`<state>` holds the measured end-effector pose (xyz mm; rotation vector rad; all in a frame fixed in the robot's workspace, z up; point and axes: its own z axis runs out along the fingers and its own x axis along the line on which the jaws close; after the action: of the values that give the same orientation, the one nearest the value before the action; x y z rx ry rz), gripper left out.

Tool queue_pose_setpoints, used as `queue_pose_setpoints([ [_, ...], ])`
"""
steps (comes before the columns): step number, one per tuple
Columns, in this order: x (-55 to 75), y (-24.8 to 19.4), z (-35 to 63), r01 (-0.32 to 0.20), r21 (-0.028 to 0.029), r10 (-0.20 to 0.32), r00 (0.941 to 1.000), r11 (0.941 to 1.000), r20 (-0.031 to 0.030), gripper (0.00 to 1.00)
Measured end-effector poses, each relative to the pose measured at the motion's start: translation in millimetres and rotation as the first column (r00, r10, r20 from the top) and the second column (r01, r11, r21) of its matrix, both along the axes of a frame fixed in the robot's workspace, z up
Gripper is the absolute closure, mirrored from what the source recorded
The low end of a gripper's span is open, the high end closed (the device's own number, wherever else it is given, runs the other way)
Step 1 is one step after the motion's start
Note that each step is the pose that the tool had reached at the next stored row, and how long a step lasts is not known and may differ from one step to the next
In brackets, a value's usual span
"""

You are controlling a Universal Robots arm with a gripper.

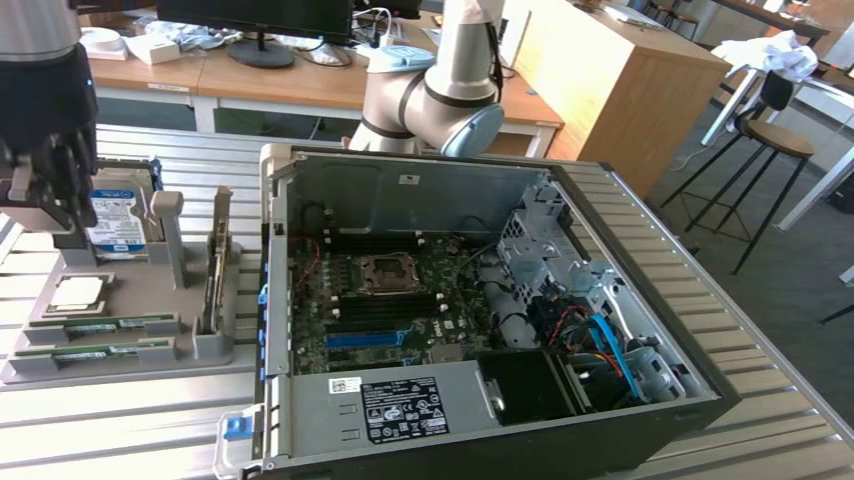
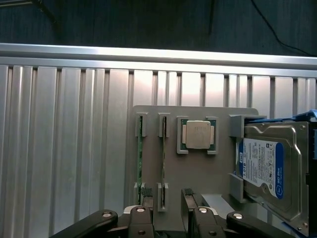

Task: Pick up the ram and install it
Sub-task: 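Pick up the ram and move it above insertion slot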

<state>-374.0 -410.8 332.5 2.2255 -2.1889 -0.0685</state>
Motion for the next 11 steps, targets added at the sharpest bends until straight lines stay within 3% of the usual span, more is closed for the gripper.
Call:
queue_pose_setpoints([
  [11, 0.0, 0.0, -8.0, 0.0, 0.0, 0.0, 1.0, 1.0, 0.0, 0.64],
])
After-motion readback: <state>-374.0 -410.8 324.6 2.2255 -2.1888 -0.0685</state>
